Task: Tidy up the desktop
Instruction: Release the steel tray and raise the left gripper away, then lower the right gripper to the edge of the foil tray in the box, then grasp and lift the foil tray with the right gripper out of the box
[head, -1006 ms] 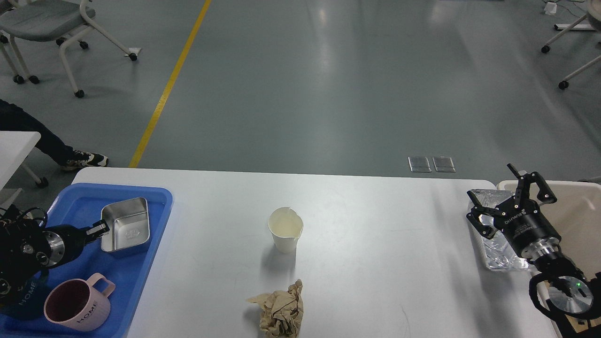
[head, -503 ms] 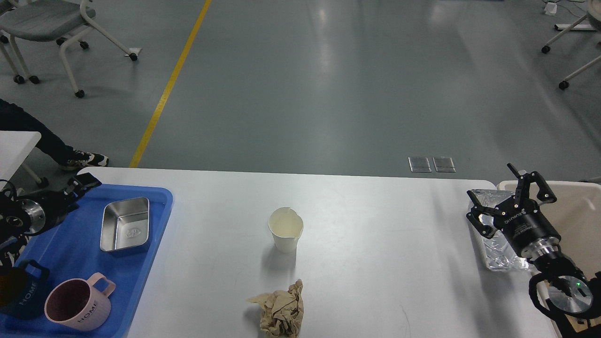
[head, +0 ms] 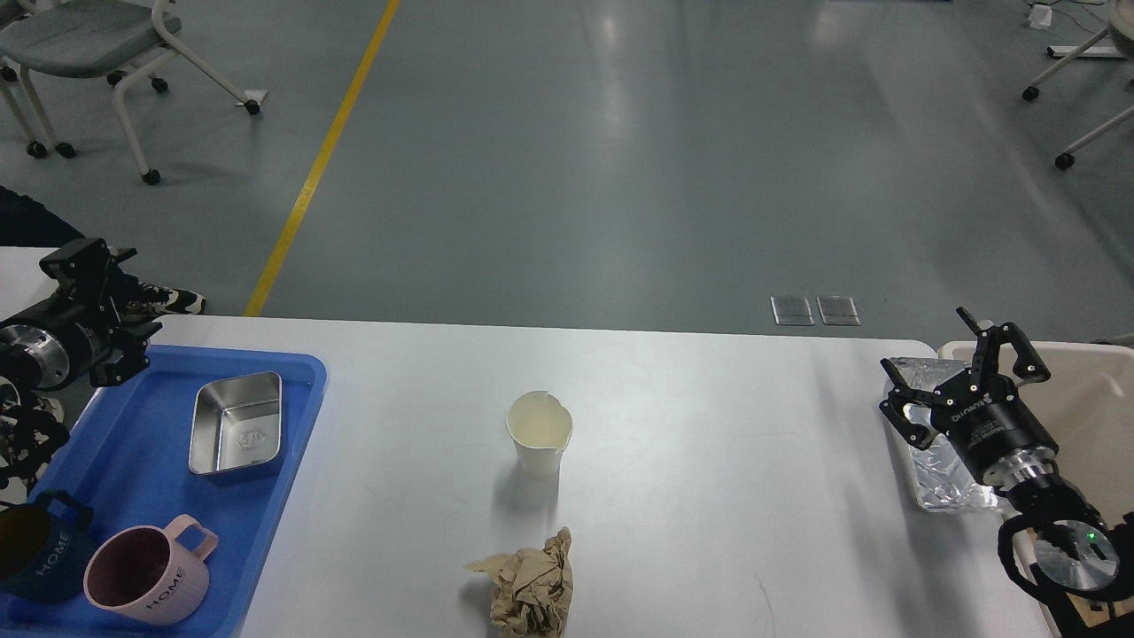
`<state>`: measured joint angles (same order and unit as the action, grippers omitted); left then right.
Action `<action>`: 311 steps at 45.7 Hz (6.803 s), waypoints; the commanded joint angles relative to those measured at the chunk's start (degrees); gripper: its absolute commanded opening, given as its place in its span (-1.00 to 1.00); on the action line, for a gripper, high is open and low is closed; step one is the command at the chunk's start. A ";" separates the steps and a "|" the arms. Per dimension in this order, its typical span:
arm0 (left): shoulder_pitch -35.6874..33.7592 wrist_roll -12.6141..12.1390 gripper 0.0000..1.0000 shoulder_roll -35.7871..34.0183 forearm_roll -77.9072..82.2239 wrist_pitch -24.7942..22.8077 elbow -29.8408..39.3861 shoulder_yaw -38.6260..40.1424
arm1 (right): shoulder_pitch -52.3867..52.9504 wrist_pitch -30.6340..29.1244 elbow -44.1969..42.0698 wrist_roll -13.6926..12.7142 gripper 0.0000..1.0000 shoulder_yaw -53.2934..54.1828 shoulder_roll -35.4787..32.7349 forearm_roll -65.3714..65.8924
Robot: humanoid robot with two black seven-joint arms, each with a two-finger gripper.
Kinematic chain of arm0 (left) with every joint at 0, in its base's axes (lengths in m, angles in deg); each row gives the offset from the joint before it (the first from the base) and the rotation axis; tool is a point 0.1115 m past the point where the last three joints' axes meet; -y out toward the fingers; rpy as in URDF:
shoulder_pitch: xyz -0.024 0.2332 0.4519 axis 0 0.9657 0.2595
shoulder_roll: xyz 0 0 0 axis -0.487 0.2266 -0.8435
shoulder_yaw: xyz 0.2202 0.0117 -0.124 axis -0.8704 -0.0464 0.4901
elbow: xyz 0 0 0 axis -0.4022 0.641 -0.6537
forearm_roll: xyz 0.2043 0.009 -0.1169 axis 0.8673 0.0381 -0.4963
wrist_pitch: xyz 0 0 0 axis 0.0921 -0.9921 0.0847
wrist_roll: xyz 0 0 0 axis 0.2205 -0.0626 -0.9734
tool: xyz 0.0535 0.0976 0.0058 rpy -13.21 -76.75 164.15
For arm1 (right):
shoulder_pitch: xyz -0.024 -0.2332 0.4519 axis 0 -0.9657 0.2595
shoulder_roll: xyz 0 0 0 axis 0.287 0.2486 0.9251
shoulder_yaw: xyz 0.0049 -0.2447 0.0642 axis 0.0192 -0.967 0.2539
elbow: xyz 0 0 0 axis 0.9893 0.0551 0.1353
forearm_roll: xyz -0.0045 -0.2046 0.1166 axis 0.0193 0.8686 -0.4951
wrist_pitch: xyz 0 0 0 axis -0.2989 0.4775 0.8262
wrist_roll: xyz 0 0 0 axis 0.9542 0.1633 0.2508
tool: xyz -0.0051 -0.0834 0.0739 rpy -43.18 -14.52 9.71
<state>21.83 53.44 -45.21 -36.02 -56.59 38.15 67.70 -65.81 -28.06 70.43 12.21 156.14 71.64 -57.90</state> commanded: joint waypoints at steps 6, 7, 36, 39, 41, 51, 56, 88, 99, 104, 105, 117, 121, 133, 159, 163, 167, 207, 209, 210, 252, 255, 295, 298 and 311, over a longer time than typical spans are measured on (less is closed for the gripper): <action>0.35 9.05 0.94 0.41 0.07 -6.37 -0.01 0.51 | -0.05 -0.03 0.16 -0.08 1.00 -0.09 -0.10 0.00; 0.35 8.96 0.94 0.41 0.24 -6.37 -0.18 0.16 | -0.05 -0.03 0.16 -0.08 1.00 -0.09 -0.19 0.00; 7.21 2.63 0.94 21.67 -12.06 -3.74 0.61 25.03 | 5.40 3.39 4.63 1.58 1.00 0.00 -0.37 32.05; 7.74 2.81 0.94 23.17 -11.97 -3.56 0.61 25.99 | 5.49 4.45 6.92 1.50 1.00 0.00 -0.37 38.56; 7.91 2.81 0.94 24.05 -11.80 -3.56 0.61 26.70 | 5.32 4.54 8.94 1.50 1.00 -0.09 -0.45 41.82; 9.14 2.99 0.94 26.25 -11.62 -3.30 0.52 27.40 | 2.07 4.63 19.84 1.58 1.00 -5.71 -6.78 52.20; 9.23 3.07 0.94 26.33 -11.71 -3.21 0.17 27.49 | 0.40 4.02 20.29 2.11 1.00 -8.87 -10.90 57.81; 10.81 2.90 0.94 26.42 -11.62 -0.04 -0.01 26.26 | -5.14 2.52 28.90 2.38 1.00 -20.74 -48.96 73.21; 10.81 2.99 0.94 26.25 -11.62 2.50 -0.01 26.35 | -5.14 3.31 31.01 -0.79 1.00 -20.65 -54.24 73.30; 10.73 2.99 0.94 26.33 -11.62 2.68 -0.01 26.35 | -5.32 3.58 32.50 -1.14 1.00 -21.00 -55.65 75.66; 10.73 2.99 0.94 26.33 -11.62 2.77 -0.01 26.35 | -5.49 3.58 32.85 -1.14 1.00 -21.27 -55.91 77.32; 10.02 2.99 0.94 27.12 -11.62 2.86 -0.01 26.35 | -7.78 11.04 35.13 -1.23 1.00 -27.42 -58.72 96.32; 10.11 2.99 0.94 27.13 -11.62 2.86 -0.01 26.35 | -7.96 12.10 37.33 -1.23 1.00 -31.19 -61.88 96.32; 10.20 2.99 0.94 27.04 -11.62 2.86 -0.01 26.35 | -7.96 15.79 39.18 -1.23 1.00 -36.82 -66.81 96.15; 10.11 2.90 0.94 27.13 -11.53 2.86 -0.01 24.59 | -7.25 16.85 32.69 -2.28 1.00 -37.53 -52.41 55.73; 10.29 2.90 0.94 27.13 -11.53 2.86 0.08 24.68 | -7.34 18.25 28.91 -3.25 1.00 -37.18 -48.80 49.06; 10.46 2.90 0.94 27.13 -11.53 2.86 -0.01 24.59 | -7.95 18.17 23.55 -3.16 1.00 -37.62 -46.95 38.61; 10.73 2.81 0.94 27.30 -11.53 4.00 0.08 24.50 | -4.00 17.46 5.00 -3.34 1.00 -37.09 -30.60 10.54; 10.81 2.81 0.94 27.30 -11.53 4.00 0.08 24.50 | -3.56 17.46 4.03 -3.34 1.00 -37.09 -30.51 10.54; 10.81 2.90 0.94 27.30 -11.53 4.00 0.08 24.50 | -3.21 17.46 3.50 -3.34 1.00 -37.18 -30.34 10.54; 11.43 2.90 0.94 27.21 -11.53 4.44 0.08 24.50 | 6.28 16.23 -8.10 -3.51 1.00 -43.33 -21.72 10.63; 11.43 2.90 0.94 27.21 -11.53 4.44 0.08 24.50 | 6.54 16.23 -9.07 -3.42 1.00 -43.33 -20.85 10.63; 12.04 2.81 0.94 26.95 -11.53 4.35 0.08 24.50 | 10.85 15.44 -16.45 -2.37 -1.00 -48.34 -16.89 10.63; 12.04 2.81 0.94 26.95 -11.53 4.35 0.08 24.50 | 10.85 15.44 -16.45 -1.58 -1.00 -48.34 -16.98 10.63; 12.04 2.81 0.94 27.04 -11.53 4.35 0.08 24.50 | 10.59 15.27 -16.10 -1.05 -1.00 -48.43 -17.50 10.63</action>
<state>33.85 56.26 -18.21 -47.55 -52.23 38.23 92.25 -54.94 -12.70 54.12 11.05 107.79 54.25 -47.27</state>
